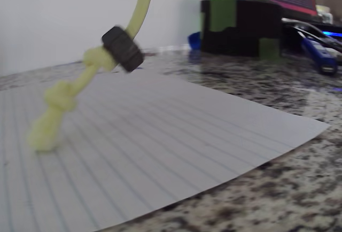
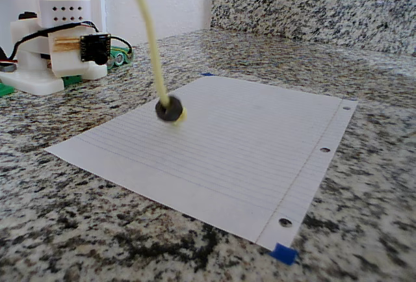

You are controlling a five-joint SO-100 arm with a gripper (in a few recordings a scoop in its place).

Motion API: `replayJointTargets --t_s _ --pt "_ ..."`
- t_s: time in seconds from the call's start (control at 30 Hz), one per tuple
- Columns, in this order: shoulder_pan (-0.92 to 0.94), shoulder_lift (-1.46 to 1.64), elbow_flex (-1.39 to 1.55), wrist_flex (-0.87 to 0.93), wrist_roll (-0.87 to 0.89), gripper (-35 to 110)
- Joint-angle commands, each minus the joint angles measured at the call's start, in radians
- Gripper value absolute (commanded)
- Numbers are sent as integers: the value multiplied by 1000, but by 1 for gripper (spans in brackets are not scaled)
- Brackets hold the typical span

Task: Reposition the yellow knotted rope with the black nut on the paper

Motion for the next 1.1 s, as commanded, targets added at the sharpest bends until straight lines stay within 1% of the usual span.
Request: replayJointTargets --t_s 0.0,0.2,0.47,0.63,0.7,0.83,1.07 --pt "-43 75 -58 2 -8 1" --pt "-9 117 -67 -3 -8 1" --pt "186 32 -67 -63 5 2" --pt "235 -72 -75 -86 17 2" --pt "216 -103 -86 -89 23 2" --pt "107 -150 -83 -97 31 2" --pt "-181 -193 -78 -43 31 2"
